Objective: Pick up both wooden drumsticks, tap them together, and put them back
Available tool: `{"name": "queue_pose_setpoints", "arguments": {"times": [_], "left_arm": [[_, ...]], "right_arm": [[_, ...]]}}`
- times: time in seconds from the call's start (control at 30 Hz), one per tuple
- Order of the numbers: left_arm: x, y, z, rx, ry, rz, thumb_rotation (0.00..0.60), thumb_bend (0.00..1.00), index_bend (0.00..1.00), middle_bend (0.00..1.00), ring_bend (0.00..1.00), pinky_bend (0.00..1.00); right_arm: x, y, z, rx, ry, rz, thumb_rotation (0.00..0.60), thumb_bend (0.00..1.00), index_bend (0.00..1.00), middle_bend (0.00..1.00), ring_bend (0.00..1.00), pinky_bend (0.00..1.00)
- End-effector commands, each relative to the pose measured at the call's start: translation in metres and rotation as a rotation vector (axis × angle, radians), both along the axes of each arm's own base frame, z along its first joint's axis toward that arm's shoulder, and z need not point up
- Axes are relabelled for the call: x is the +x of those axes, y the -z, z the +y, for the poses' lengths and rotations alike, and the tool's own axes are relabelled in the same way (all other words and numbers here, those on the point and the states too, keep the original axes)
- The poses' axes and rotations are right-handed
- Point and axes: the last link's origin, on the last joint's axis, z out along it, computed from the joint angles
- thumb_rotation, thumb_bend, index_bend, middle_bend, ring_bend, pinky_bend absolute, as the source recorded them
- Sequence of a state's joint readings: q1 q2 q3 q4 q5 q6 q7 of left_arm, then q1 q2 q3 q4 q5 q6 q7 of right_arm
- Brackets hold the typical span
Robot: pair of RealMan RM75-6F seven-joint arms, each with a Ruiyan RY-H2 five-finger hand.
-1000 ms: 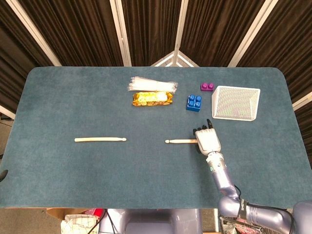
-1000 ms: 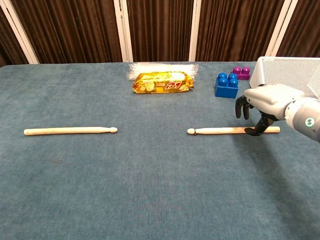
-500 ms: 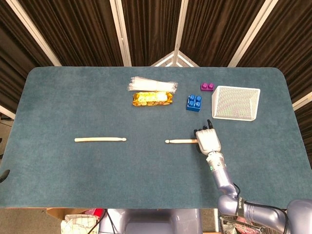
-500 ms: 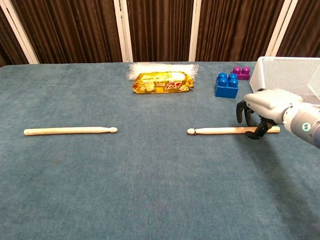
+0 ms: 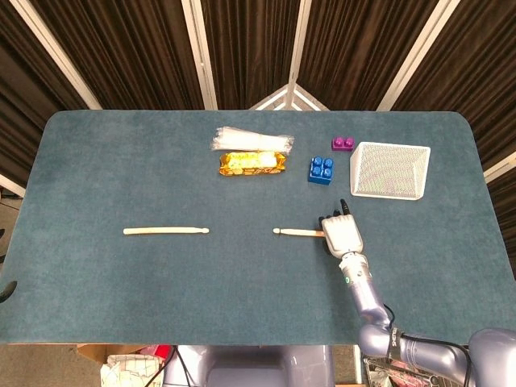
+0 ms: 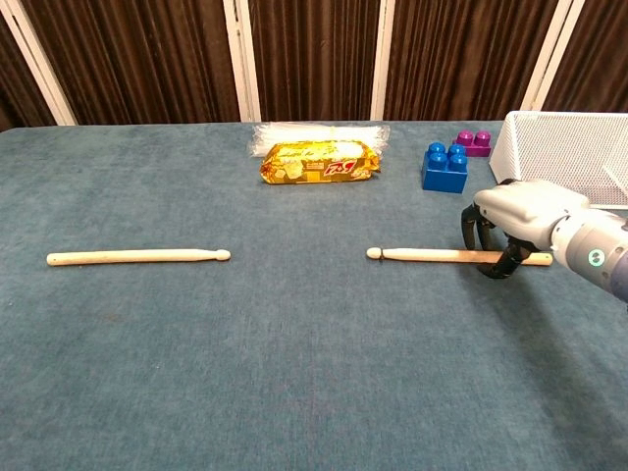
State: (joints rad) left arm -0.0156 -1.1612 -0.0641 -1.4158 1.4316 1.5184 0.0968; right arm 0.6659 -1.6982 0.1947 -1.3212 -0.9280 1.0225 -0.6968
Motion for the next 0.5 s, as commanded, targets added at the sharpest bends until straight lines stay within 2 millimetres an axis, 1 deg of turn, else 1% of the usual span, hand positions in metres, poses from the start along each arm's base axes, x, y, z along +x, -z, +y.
{"name": "queue_pose_setpoints", "arguments": {"times": [0.03, 0.5], "left_arm": [[-0.0001, 0.0005, 0.0002, -0.001, -0.002, 0.0, 0.6, 0.31, 0.06, 0.0, 0.0, 0.0], [-0.0003, 0.0029, 0.0012, -0.011, -0.006, 0.0, 0.6, 0.31, 0.06, 0.0, 0.0, 0.0]], "right_arm": [[0.0005, 0.0014, -0.001, 0.001, -0.002, 0.0, 0.6, 0.4, 0.49, 0.49, 0.29, 0.0], [-0.0025, 0.006, -0.0027, 0.005, -0.002, 0.014, 0.6, 0.41, 0.52, 0.53, 0.31, 0.0]]}}
